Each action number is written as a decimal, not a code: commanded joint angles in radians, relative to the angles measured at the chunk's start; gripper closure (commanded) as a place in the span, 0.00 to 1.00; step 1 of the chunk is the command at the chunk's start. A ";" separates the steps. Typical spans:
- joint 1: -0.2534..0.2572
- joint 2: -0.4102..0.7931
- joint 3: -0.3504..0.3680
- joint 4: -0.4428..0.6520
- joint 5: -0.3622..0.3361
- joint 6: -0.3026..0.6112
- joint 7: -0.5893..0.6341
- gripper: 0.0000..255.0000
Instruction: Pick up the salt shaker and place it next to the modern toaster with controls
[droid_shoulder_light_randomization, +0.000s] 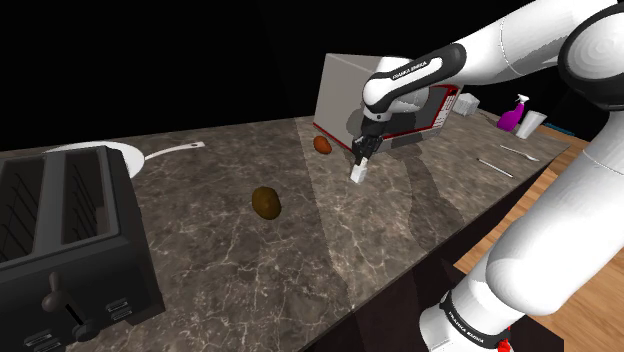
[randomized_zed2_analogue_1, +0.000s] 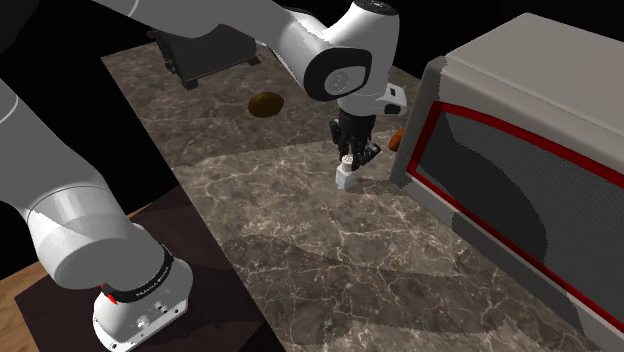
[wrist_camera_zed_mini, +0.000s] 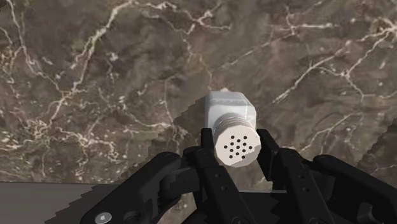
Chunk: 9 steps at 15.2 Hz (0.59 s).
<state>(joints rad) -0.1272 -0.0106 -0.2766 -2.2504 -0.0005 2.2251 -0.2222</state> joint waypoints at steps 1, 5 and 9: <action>0.000 0.000 0.000 0.000 0.000 0.000 0.000 1.00; 0.000 -0.007 0.000 0.006 -0.003 -0.013 0.002 1.00; 0.001 -0.035 0.001 0.033 -0.011 -0.067 0.009 1.00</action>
<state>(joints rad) -0.1263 -0.0400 -0.2752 -2.2249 -0.0101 2.1714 -0.2144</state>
